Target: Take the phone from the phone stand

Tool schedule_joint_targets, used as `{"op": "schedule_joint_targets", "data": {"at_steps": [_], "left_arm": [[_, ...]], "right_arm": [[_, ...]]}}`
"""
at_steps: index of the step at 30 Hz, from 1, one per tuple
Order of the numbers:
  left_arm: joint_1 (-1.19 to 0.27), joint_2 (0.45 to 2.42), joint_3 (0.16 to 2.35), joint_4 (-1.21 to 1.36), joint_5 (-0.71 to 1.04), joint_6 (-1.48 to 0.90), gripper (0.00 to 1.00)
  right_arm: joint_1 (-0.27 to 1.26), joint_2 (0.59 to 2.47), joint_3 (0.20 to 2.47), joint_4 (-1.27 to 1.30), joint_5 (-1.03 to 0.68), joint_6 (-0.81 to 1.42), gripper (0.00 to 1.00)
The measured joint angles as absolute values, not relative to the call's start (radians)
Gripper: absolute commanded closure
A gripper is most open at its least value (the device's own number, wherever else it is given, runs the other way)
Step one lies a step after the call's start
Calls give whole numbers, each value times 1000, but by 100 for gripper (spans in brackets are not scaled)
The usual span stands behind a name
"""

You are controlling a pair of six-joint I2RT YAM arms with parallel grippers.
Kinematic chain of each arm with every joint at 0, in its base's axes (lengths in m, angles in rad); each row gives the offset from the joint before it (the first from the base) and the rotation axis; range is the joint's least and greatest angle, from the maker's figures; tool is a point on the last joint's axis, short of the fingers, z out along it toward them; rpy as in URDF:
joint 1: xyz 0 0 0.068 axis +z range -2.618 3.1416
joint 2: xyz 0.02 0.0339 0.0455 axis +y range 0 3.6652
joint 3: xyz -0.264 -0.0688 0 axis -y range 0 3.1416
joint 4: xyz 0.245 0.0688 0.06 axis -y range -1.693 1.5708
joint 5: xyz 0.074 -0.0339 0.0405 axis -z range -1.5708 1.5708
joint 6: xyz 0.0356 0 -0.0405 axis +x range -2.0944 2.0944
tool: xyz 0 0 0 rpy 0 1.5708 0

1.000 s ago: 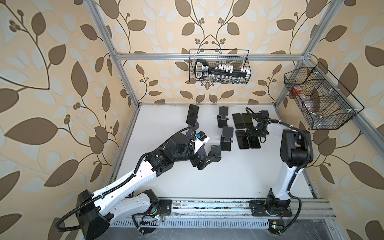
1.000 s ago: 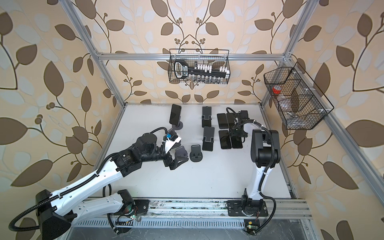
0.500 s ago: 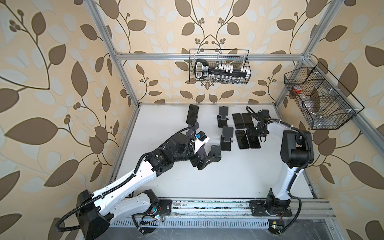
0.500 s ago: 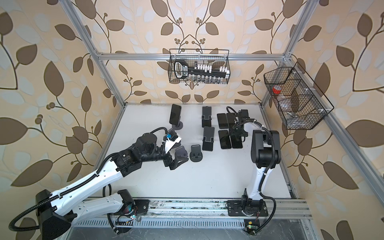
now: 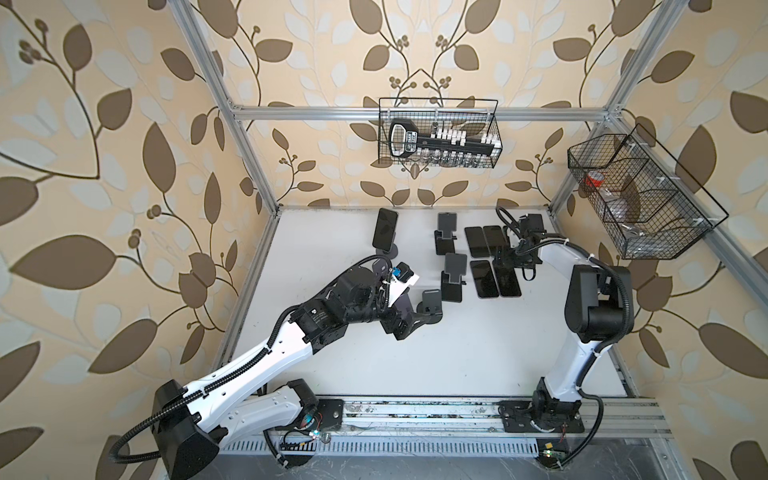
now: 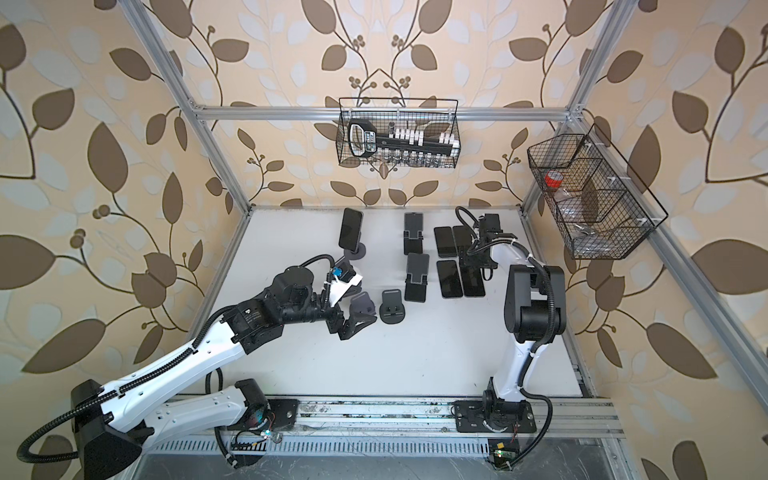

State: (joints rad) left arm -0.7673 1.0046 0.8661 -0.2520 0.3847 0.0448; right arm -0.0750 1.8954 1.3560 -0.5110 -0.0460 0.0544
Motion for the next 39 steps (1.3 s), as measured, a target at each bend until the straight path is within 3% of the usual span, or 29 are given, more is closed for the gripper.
{"op": "schedule_joint_targets", "data": {"at_steps": [11, 25, 39], "left_arm": [[-767, 980, 866, -308, 327, 36, 2], [-767, 853, 834, -364, 143, 22, 1], [-767, 698, 775, -478, -65, 25, 1]], "right_arm": [[-47, 1769, 1357, -540, -76, 124, 22], [142, 1609, 1377, -538, -9, 348, 25], [506, 1594, 1466, -405, 87, 549, 32]]}}
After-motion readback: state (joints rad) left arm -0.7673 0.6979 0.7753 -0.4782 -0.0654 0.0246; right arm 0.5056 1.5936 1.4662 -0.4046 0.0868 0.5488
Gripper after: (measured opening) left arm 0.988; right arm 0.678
